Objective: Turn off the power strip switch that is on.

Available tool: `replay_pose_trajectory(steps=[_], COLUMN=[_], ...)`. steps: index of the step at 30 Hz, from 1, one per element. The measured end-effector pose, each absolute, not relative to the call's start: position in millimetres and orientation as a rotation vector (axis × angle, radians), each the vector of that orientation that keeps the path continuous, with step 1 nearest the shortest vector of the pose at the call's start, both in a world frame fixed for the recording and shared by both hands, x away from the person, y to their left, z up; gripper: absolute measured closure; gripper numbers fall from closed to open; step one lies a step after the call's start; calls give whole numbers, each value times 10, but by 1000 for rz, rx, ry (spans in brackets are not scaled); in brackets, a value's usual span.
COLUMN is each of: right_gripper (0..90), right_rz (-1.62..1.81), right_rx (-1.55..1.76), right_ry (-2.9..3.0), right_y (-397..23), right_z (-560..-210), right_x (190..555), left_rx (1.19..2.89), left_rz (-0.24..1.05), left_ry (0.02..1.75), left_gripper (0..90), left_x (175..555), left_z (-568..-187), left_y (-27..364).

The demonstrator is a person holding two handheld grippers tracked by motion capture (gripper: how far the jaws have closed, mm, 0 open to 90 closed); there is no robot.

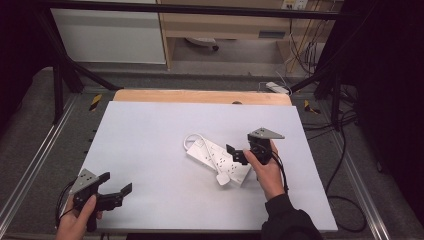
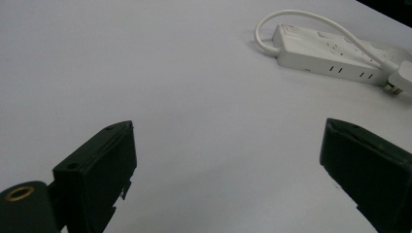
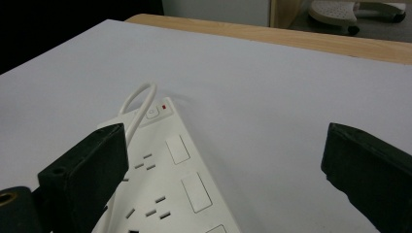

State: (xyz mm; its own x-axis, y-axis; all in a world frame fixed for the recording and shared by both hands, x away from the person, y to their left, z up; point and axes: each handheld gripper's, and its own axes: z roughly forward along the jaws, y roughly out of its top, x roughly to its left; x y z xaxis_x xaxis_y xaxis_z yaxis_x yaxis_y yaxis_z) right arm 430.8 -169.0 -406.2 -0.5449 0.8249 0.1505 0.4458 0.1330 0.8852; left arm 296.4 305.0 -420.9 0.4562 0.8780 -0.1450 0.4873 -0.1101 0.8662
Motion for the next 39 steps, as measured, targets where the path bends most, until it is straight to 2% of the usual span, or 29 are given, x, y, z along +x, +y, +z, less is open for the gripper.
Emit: replay_pose_trajectory(steps=[21,39], right_gripper=[57,40], right_rz=[1386,1406], right_rx=[1201,1194], right_ry=[1993,1930], right_y=[-1916,-2161], right_z=[-3782,-3708], right_x=[4202,3995], left_rx=[1756,1756], left_rz=[520,518], left_ry=[1157,1158], left_gripper=[64,64], left_x=[2946,2946], left_z=[-4192,-4192], left_y=[3059,3057])
